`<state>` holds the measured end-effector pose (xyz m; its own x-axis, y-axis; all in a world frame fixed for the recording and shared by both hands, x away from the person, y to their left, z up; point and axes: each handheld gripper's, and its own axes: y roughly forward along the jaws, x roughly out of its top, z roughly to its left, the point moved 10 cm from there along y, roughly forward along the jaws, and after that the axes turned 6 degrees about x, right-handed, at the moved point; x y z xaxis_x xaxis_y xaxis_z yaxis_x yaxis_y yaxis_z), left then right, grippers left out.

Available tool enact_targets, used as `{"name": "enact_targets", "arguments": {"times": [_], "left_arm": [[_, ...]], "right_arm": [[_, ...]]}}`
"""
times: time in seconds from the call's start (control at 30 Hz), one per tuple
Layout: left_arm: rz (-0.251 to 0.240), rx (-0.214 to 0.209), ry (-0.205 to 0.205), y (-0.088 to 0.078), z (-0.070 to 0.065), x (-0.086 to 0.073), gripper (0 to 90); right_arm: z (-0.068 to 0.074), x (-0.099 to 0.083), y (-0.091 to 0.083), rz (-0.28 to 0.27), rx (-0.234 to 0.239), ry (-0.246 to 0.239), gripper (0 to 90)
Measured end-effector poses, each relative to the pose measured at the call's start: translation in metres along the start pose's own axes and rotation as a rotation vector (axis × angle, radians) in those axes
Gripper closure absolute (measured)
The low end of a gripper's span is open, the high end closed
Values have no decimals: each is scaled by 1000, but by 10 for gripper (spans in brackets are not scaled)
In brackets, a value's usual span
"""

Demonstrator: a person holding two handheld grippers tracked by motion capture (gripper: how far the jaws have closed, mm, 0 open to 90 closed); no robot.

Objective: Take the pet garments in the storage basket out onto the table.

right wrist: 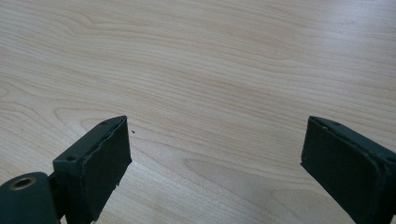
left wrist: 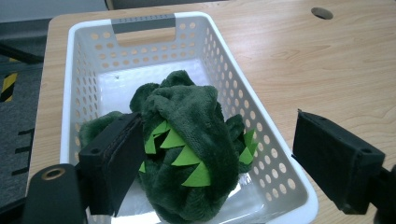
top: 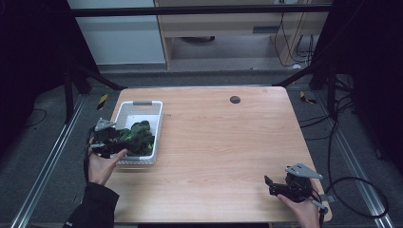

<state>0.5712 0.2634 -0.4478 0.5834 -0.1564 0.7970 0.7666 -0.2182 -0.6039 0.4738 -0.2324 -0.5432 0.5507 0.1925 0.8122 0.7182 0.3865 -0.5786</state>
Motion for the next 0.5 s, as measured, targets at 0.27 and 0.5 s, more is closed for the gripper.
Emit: {"name": "enact_targets", "arguments": {"times": [0.27,0.5], "left_arm": [[40,2,29,7,-1,3,162],[91,-2,60,13,-3,3,163]], "right_arm": [[0,-1,1,8,5,2,81],[0,-1,2,11,7,-1,81]]}}
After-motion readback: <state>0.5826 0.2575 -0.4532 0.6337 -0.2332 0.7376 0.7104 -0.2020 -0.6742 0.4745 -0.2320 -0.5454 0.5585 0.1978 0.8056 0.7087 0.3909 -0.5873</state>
